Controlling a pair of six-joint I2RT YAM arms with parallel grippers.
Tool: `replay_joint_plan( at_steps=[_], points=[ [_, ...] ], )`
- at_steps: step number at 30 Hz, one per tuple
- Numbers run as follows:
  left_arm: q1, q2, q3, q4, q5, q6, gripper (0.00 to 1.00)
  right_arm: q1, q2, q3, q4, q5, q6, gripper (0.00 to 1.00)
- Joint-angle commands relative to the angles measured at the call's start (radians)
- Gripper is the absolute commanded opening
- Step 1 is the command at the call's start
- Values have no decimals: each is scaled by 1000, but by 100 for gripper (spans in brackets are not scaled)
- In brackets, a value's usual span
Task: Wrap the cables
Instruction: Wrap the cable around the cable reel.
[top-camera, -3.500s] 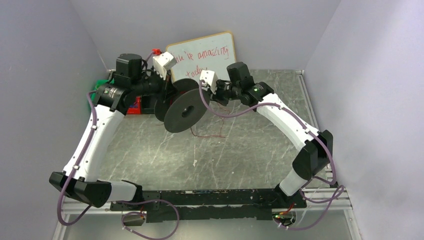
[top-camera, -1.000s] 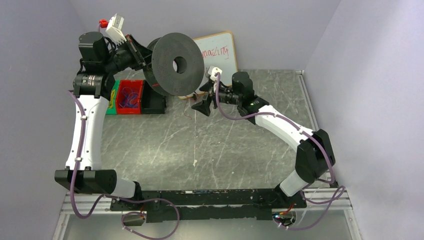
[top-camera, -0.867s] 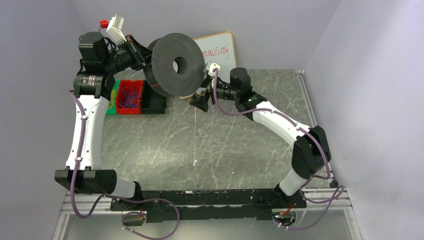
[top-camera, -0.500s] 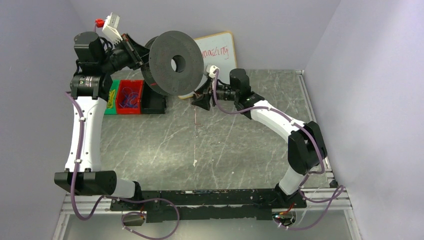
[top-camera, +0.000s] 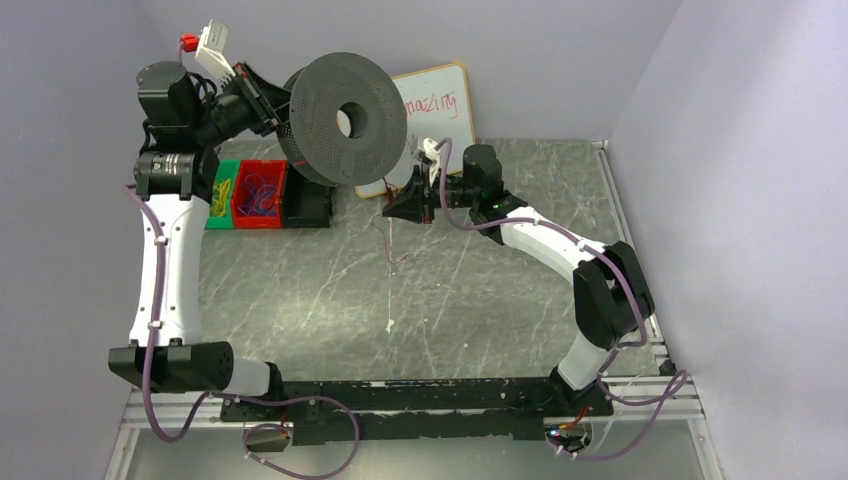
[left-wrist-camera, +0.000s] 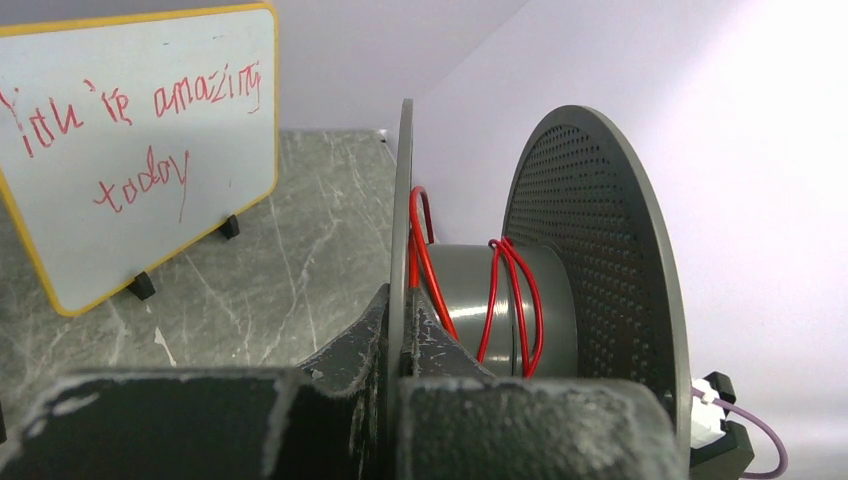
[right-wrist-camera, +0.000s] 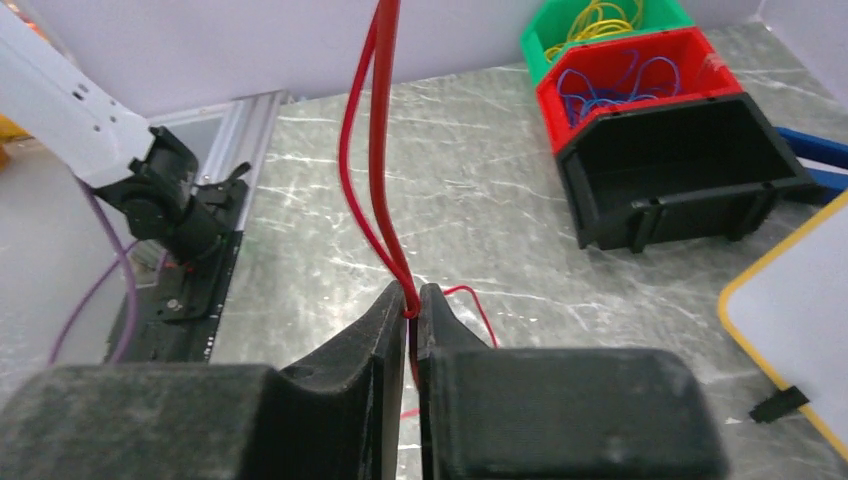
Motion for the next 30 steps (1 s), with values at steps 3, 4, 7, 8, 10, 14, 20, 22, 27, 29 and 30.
replay_joint_plan(
  at_steps=[3,4,7,8,10,14,20,22,27,29,30],
  points=[
    [7,-51,72,46,-12,-7,2,-9,-53,9,17,-111,17,0],
    [7,-51,84,17,-48,15,2,-9,-64,12,-37,-103,-14,0],
    [3,-50,114,-65,-161,98,2,-5,-125,12,-191,-81,-112,0],
    [0,-51,113,-85,-200,119,2,2,-144,18,-238,-63,-146,0],
    [-16,-46,105,-119,-303,164,3,26,-165,62,-366,10,-213,0],
    [-53,-42,51,-154,-435,220,2,110,-134,251,-677,164,-369,0],
    [-113,-37,-19,-169,-561,293,3,256,-28,567,-1014,377,-570,0],
    [-138,-36,-33,-175,-623,341,3,288,22,658,-1091,447,-612,0],
    [-224,-48,-116,-160,-762,530,2,315,99,805,-1213,594,-675,0],
    [-255,-57,-164,-143,-770,601,2,319,102,809,-1218,650,-690,0],
    [-269,-62,-189,-132,-770,639,2,319,102,806,-1221,674,-703,0]
  ],
)
